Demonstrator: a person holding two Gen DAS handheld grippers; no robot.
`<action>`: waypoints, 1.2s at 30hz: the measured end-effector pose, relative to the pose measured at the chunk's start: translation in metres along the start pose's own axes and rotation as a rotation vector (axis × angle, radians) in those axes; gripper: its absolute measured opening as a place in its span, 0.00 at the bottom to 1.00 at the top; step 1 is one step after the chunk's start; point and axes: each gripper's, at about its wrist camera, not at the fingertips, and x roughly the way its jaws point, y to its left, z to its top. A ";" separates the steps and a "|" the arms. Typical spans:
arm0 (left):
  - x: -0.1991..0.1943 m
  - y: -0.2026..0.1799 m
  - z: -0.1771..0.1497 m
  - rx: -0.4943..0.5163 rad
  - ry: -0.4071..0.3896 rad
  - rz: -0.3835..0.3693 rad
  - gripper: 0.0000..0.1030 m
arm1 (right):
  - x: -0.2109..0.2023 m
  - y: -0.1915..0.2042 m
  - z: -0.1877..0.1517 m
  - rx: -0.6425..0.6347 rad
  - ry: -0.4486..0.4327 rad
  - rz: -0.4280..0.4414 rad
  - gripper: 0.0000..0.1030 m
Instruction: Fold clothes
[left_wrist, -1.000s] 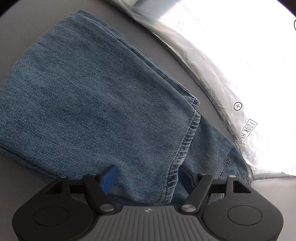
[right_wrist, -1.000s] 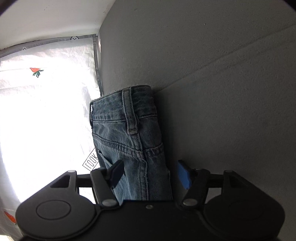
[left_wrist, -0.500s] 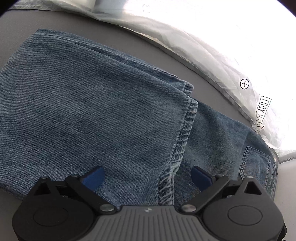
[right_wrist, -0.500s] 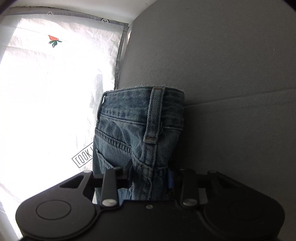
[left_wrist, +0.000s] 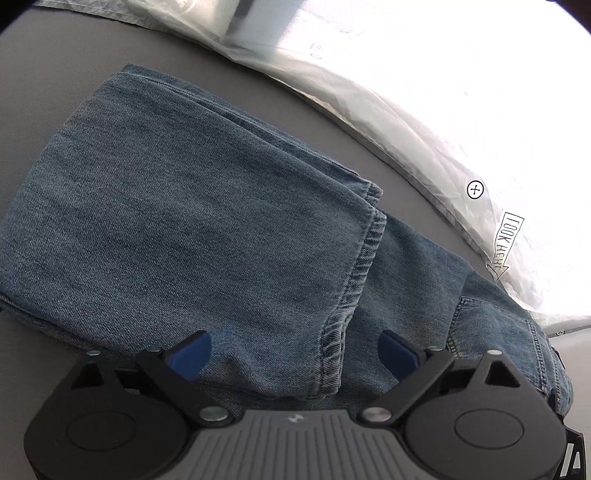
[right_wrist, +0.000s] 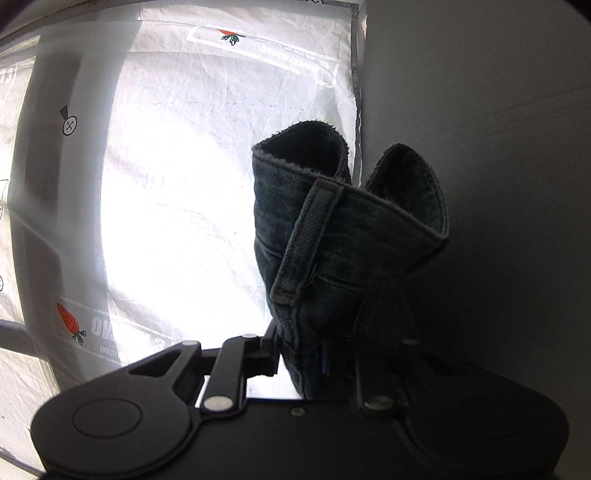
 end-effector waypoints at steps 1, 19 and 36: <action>-0.006 0.005 0.000 -0.007 -0.005 -0.007 0.93 | 0.003 0.002 -0.008 -0.002 0.015 0.010 0.20; -0.085 0.126 0.039 -0.035 -0.212 0.094 0.93 | 0.106 0.065 -0.223 -0.615 0.520 -0.096 0.19; -0.090 0.171 0.046 -0.064 -0.236 0.036 0.93 | 0.094 0.035 -0.282 -0.337 0.629 -0.200 0.46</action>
